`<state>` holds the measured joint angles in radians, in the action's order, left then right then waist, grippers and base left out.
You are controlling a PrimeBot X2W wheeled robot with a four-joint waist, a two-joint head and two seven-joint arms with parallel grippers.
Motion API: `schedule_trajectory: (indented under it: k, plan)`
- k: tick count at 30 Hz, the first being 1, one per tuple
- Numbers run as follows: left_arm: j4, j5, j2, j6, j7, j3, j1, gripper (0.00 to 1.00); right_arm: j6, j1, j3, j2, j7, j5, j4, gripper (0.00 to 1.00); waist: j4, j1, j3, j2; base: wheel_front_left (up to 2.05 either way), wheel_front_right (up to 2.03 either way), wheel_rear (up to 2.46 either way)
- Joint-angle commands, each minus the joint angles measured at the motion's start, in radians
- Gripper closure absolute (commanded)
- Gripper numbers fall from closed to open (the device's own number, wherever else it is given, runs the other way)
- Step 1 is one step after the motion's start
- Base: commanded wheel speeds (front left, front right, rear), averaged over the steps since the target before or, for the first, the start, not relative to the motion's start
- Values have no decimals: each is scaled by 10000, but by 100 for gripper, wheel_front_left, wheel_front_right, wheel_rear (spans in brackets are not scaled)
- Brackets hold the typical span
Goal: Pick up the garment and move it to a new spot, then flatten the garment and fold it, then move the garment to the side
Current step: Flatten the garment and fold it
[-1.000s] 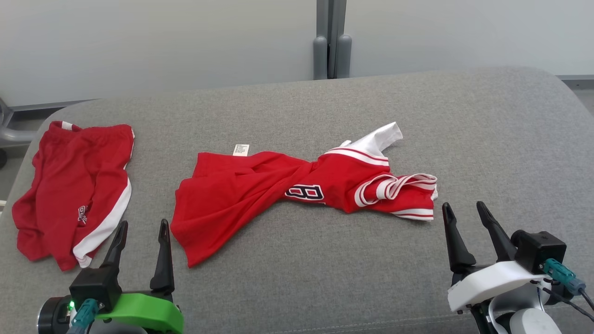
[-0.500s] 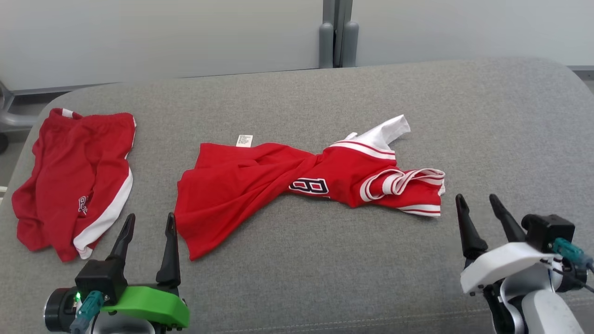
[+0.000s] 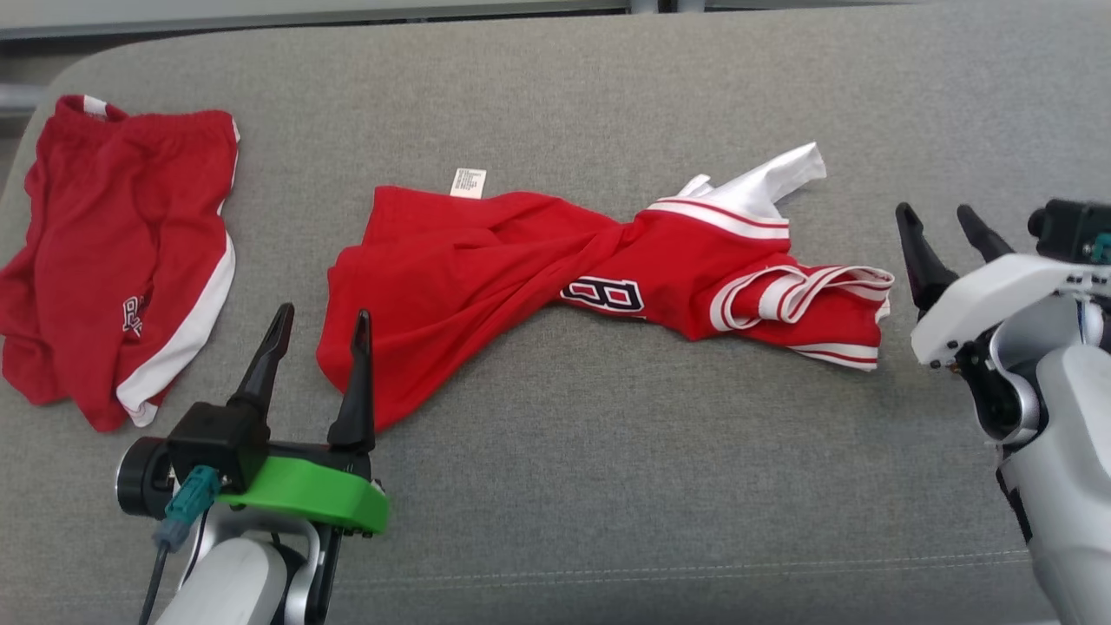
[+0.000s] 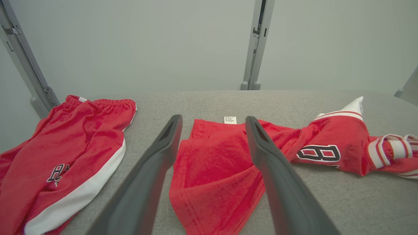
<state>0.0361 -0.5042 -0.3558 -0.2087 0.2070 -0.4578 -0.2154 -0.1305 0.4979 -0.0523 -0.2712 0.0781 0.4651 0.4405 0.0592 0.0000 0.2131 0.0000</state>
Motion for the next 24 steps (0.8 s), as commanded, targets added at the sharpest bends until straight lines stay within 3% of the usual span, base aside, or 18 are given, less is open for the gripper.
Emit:
schedule_trajectory:
  k: [1, 11, 24]
  plan:
    - [39, 83, 61, 68, 75, -24, -265, 0, -4, 260, -132, -141, 82, 23, 132, 0, 491, 0, 954, 0, 0, 0, 0]
    - [756, 181, 619, 604, 418, -165, -1412, 0, -1, 2492, -2496, -1704, 730, 391, 1501, 0, 1251, 0, 2213, 0, 0, 0, 0]
    - [1350, 305, 1129, 947, 592, 57, -1761, 0, -1, 4213, -4973, -2748, 90, 601, 2017, 0, 1416, 0, 2528, 0, 0, 0, 0]
